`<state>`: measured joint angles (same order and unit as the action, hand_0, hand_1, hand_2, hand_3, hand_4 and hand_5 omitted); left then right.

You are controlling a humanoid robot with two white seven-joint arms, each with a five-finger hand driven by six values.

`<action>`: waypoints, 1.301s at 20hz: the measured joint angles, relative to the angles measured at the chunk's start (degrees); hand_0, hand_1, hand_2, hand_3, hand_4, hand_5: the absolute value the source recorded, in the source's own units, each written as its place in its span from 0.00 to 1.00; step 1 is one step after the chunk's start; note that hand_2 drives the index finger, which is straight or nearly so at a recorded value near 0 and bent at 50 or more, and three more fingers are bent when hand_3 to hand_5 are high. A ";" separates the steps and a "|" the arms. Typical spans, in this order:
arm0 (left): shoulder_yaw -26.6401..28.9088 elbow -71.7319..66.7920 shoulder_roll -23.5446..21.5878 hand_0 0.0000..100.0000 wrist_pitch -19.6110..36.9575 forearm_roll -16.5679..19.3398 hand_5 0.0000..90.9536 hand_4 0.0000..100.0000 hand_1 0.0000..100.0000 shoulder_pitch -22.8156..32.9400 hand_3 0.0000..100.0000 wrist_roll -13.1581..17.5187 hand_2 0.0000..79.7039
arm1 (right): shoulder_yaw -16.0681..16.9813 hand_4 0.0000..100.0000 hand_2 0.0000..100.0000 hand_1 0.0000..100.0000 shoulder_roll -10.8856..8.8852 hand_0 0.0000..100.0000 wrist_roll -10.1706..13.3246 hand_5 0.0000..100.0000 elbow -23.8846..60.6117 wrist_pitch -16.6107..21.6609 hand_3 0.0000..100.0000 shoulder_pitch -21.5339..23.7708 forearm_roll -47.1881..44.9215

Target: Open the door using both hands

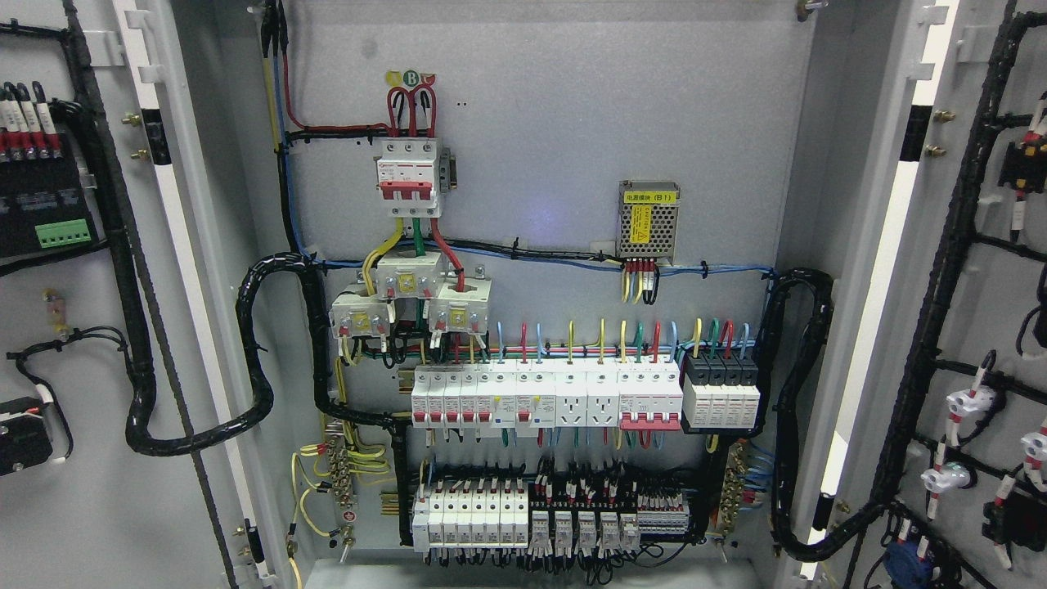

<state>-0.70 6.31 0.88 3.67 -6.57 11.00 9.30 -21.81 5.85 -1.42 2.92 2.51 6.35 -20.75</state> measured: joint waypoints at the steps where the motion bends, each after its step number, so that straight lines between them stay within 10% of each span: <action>1: 0.07 -0.03 -0.08 0.12 0.00 -0.01 0.00 0.00 0.39 -0.04 0.00 0.00 0.00 | 0.02 0.00 0.00 0.39 0.02 0.12 0.00 0.00 -0.02 0.00 0.00 -0.01 0.00; 26: 0.64 -0.38 -0.79 0.12 0.01 -0.02 0.00 0.00 0.39 -0.37 0.00 0.00 0.00 | 0.27 0.00 0.00 0.39 0.12 0.12 -0.67 0.00 -0.18 0.41 0.00 -0.02 0.01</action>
<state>-0.06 5.93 0.09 3.68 -6.59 10.64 9.30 -21.55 5.97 -2.09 2.74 2.92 6.33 -20.74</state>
